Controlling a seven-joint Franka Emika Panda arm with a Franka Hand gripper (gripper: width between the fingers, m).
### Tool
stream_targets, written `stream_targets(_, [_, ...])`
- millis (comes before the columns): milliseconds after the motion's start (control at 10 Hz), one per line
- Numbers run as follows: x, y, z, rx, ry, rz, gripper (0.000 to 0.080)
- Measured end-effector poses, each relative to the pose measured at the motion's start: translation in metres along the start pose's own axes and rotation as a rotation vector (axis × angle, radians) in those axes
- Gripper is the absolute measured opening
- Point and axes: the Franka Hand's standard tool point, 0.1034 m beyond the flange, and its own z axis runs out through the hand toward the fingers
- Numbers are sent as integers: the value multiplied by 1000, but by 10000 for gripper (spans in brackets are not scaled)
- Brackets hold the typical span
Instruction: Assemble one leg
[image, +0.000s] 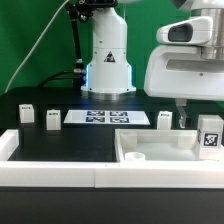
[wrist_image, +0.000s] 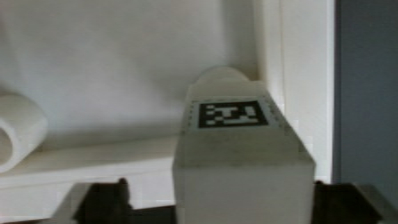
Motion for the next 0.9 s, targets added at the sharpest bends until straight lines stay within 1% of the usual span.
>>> stream_targets(100, [0, 0, 0, 0, 0, 26, 391])
stream_targets(200, [0, 0, 0, 0, 0, 41, 291])
stream_targets(300, [0, 0, 0, 3, 0, 110, 291])
stream_targets(400, [0, -1, 2, 21, 0, 297, 291])
stream_targets(500, [0, -1, 2, 33, -7, 430, 291])
stream_targets(700, [-1, 1, 3, 31, -12, 694, 291])
stream_targets(800, [-1, 3, 3, 36, -15, 835, 291])
stream_targets(900, [-2, 3, 3, 29, -20, 978, 292])
